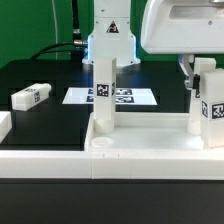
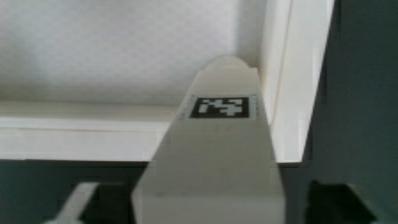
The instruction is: Assemble desk
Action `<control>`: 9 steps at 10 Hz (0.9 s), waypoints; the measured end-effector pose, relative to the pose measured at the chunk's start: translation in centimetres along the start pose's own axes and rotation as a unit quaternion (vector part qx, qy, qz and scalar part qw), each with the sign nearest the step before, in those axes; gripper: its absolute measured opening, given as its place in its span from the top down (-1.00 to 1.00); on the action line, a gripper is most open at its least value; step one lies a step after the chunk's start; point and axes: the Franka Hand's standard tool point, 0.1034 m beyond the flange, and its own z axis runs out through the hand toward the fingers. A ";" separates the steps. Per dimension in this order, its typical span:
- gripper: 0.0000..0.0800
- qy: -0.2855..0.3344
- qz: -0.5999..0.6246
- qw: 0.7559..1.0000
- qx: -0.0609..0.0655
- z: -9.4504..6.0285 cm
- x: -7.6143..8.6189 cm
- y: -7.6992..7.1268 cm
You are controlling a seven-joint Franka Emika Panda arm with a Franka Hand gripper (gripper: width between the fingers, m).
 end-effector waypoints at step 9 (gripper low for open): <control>0.27 -0.001 0.148 0.989 -0.001 0.1 -0.1 0.2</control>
Offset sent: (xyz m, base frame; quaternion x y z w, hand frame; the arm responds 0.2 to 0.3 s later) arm 0.0000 0.0000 0.0000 0.0000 0.0000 0.0650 0.9979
